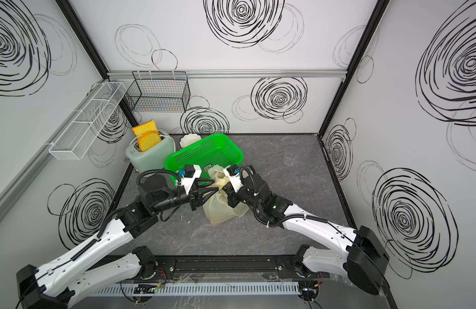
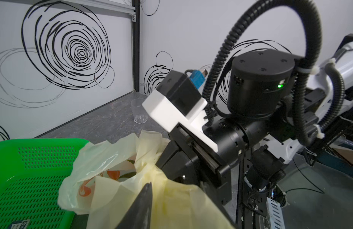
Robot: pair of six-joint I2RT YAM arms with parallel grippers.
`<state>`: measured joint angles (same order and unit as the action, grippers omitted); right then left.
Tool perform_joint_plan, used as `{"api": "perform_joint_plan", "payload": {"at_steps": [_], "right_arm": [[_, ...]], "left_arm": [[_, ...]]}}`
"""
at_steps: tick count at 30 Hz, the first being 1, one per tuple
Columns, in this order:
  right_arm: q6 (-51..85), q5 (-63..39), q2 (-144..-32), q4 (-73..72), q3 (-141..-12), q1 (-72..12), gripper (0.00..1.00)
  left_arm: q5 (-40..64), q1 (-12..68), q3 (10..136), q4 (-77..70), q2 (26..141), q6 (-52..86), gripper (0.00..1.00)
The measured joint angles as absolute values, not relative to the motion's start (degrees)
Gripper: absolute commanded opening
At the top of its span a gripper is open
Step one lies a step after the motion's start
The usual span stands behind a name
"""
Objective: Place the pineapple into a plastic bag & tie a knot
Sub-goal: Cross the plastic bag at the center of the board.
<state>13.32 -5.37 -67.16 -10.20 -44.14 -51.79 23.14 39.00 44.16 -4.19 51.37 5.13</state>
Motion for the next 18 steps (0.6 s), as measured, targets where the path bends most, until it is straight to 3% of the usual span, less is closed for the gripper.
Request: {"api": "perform_joint_plan", "payload": {"at_steps": [4,9,12,18], "right_arm": [[13.4,-5.8,-67.2,-10.9,-44.1,-51.9,0.00],[13.5,-6.3,-67.3,-11.2,-44.1,-52.0,0.00],[13.5,-6.3,-67.3,-11.2,-44.1,-52.1,0.00],[13.3,-6.3,-67.4,-11.2,-44.1,-52.7,0.00]], "left_arm": [[22.9,38.9,46.5,-2.5,53.3,1.9,0.79],[24.1,38.5,48.6,0.7,57.4,-0.8,0.80],[24.2,38.0,49.5,3.1,59.6,-1.7,0.74],[24.0,37.4,50.9,6.0,61.4,-2.9,0.44]]}}
